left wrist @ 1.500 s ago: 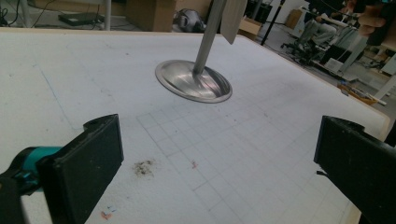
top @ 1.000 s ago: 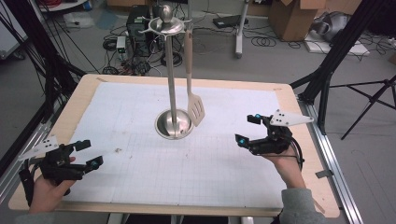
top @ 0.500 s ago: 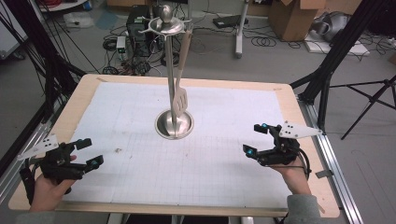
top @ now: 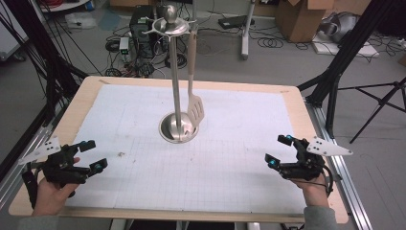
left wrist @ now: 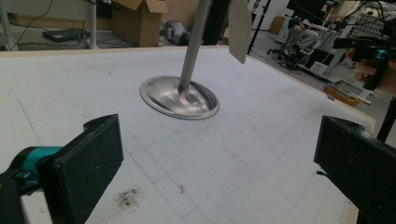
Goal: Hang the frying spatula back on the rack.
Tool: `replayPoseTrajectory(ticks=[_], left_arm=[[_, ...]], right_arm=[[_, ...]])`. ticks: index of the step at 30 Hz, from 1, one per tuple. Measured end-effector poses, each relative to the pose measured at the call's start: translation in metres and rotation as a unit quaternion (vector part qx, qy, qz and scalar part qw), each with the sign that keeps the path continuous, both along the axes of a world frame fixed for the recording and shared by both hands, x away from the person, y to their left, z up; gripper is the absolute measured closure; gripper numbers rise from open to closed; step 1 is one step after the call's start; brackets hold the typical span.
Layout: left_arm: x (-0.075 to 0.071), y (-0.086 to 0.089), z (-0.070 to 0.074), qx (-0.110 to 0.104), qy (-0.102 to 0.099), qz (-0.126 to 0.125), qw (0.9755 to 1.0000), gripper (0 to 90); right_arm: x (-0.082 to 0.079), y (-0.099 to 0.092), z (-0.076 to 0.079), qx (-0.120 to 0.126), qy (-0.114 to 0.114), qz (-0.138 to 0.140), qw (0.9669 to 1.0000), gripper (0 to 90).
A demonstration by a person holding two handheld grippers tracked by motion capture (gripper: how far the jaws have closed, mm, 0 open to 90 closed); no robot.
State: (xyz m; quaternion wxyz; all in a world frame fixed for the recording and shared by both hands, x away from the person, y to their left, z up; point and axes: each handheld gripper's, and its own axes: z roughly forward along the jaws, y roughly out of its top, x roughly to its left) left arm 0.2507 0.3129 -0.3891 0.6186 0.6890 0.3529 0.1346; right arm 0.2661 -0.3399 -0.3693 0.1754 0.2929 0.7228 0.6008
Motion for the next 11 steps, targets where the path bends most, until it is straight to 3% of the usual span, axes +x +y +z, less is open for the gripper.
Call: replayPoseTrajectory(ticks=[4,11], left_arm=[[0.001,-0.002,-0.001,0.003,0.003,0.000,1.0000,1.8],[0.001,-0.002,-0.005,0.010,0.007,0.009,0.9999,1.8]], right_arm=[[-0.005,-0.010,-0.005,0.003,0.002,-0.018,0.9998,10.8],[-0.006,-0.016,-0.010,0.006,0.005,-0.025,0.9997,10.8]])
